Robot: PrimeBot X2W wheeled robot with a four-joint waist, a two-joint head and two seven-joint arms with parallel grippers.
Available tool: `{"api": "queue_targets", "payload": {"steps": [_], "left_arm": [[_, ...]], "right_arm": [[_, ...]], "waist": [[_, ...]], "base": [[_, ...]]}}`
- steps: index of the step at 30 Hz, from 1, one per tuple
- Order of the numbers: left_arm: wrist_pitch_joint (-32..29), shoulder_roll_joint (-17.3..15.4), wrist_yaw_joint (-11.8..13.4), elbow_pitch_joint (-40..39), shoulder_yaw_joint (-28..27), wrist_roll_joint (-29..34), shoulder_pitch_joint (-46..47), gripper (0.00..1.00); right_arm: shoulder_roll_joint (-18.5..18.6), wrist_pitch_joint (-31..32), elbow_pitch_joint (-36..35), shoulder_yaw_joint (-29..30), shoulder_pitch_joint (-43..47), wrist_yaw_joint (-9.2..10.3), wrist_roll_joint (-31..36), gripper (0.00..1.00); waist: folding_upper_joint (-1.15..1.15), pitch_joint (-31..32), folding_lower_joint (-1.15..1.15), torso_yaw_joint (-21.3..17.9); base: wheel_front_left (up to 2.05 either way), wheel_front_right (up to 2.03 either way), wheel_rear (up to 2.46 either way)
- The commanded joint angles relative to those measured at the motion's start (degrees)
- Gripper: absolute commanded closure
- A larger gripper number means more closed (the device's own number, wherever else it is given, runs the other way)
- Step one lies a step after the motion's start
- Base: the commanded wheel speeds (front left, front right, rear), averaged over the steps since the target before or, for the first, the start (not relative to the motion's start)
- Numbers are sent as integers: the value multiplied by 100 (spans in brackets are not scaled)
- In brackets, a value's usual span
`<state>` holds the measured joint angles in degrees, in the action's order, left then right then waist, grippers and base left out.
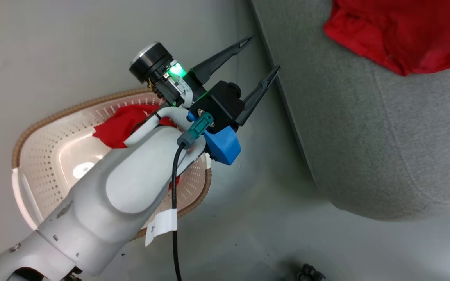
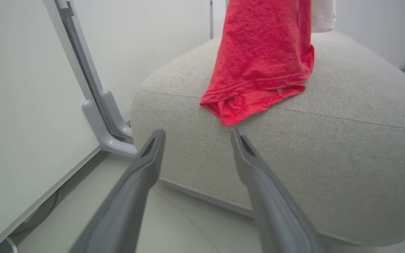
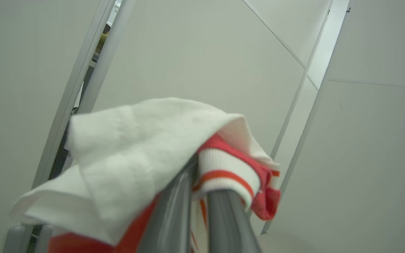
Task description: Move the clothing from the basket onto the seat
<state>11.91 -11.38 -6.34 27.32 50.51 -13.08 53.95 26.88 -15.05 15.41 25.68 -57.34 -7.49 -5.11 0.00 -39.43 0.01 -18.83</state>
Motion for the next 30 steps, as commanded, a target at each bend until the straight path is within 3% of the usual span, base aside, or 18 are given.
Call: {"api": "queue_targets", "payload": {"steps": [1, 6, 17, 24, 25, 26, 30], "left_arm": [[-8, -60, 36, -40, -18, 13, 89, 0], [-101, -143, 34, -241, 17, 51, 191, 0], [-212, -316, 116, -486, 50, 14, 160, 0], [-200, -349, 168, -552, 73, -19, 156, 0], [-188, -352, 176, -543, 76, -33, 143, 0], [-174, -352, 186, -528, 76, -45, 130, 0], [-56, -297, 233, -458, 59, -109, 31, 0]], "right_arm": [[26, -20, 60, 36, -69, -1, 32, 100], [117, -20, 605, 268, 18, -1, 288, 100], [-635, -20, 1584, 370, 444, -1, 591, 100], [-883, -21, 2174, 534, 656, -1, 624, 100], [-896, -21, 2135, 579, 690, -1, 611, 57], [-909, -21, 2112, 618, 741, -1, 593, 0], [-924, -21, 1972, 634, 1039, -1, 474, 0]], "waist": [[0, -246, -1, 7], [0, -510, -1, 53], [0, -705, -1, 103], [0, -701, -1, 167], [0, -683, -1, 170], [0, -656, -1, 174], [0, -448, -1, 185]], "base": [[0, 0, 0], [0, 0, 0], [0, 0, 0], [0, 0, 0], [0, 0, 0], [0, 0, 0], [0, 0, 0]]}}
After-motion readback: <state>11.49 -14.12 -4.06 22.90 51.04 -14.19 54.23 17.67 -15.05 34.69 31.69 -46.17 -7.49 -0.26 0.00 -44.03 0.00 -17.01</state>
